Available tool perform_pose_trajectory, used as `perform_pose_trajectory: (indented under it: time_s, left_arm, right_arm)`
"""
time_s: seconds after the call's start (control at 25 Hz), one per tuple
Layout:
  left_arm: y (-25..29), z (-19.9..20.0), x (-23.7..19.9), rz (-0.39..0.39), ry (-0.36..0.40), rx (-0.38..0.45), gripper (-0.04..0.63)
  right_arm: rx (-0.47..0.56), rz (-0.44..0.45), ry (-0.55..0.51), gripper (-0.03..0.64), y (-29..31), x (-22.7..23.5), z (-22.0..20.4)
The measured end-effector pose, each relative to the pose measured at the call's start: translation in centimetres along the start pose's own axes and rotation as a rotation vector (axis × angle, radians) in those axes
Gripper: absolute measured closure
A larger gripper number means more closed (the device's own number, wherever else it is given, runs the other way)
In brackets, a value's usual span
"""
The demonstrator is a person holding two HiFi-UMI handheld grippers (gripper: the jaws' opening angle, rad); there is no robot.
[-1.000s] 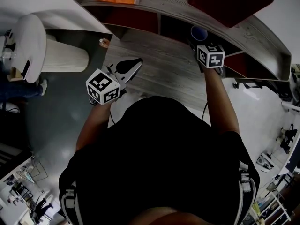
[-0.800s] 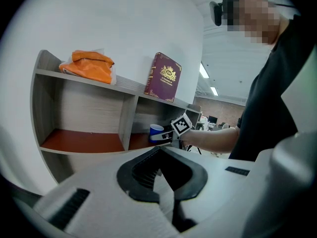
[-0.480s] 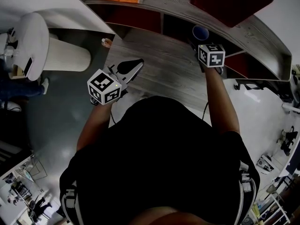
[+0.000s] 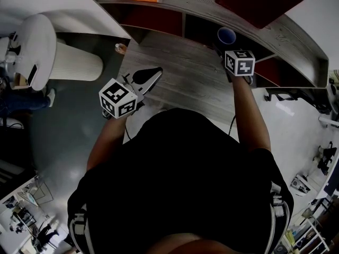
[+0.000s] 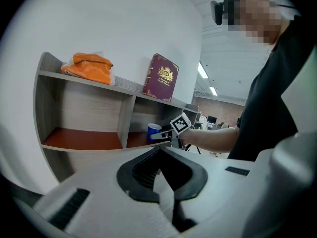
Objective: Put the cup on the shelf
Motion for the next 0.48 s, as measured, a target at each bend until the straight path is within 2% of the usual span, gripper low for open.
perform_pose_trajectory:
  time_s: [0.48]
  left_arm:
    - [-0.5, -0.1, 1.1, -0.032, 0.02, -0.002, 0.578]
  right_arm:
    - [-0.001, -0.035, 0.019, 0.276, -2.4, 0.1, -0.8]
Point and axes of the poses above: the fingertips, and each gripper's own axes: y forward along the fingers, x to its right, z out of its top, the point moved 6 cm from there along -y, backward along the fingers, and after that the axes turned 4 degrees about -z, right-handed, at the moved point
